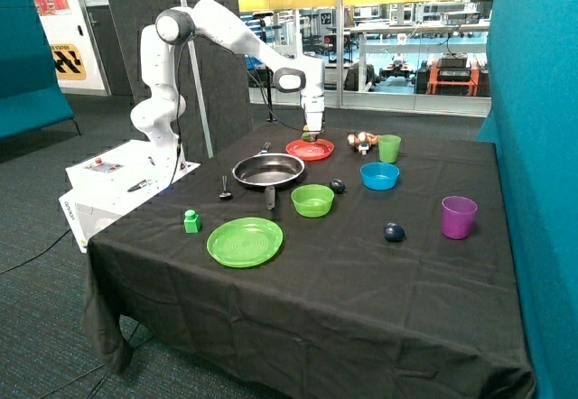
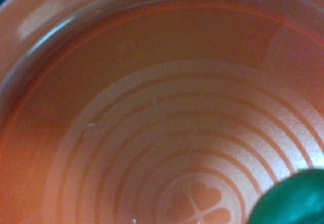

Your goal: Cook the capsicum and place it on a plate

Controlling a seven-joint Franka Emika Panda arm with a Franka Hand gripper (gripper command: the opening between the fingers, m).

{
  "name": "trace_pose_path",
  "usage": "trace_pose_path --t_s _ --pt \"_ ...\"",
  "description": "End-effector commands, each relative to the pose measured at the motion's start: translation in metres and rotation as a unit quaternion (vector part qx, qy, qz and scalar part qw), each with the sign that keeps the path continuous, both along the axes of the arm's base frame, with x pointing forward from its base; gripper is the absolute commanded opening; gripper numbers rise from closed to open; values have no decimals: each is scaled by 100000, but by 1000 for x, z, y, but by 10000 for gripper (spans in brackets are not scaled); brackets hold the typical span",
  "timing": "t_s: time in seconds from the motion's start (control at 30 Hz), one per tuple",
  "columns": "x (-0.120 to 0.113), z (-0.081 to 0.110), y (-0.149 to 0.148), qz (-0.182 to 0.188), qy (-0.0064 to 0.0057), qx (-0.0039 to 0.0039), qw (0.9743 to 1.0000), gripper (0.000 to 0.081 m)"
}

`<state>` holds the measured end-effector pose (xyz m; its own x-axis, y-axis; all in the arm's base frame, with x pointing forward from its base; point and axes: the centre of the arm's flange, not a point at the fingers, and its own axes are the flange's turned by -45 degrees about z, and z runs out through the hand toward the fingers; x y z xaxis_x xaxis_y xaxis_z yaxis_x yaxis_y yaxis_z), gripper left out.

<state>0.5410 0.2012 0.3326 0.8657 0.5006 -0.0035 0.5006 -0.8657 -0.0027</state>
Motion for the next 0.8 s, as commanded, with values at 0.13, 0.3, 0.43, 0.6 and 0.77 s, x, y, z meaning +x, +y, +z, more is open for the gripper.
trace_pose_path --t_s 0.13,0.3,0.43,0.6,0.77 --pt "-2 -19 4 -118 -217 -30 100000 0" --pt "-3 -25 8 237 -217 -30 99999 0" --pt "-4 -29 11 437 -217 -29 99999 0" --pt "-3 -33 15 645 -217 -29 99998 0" --pt "-2 -37 19 459 -217 -29 99999 0"
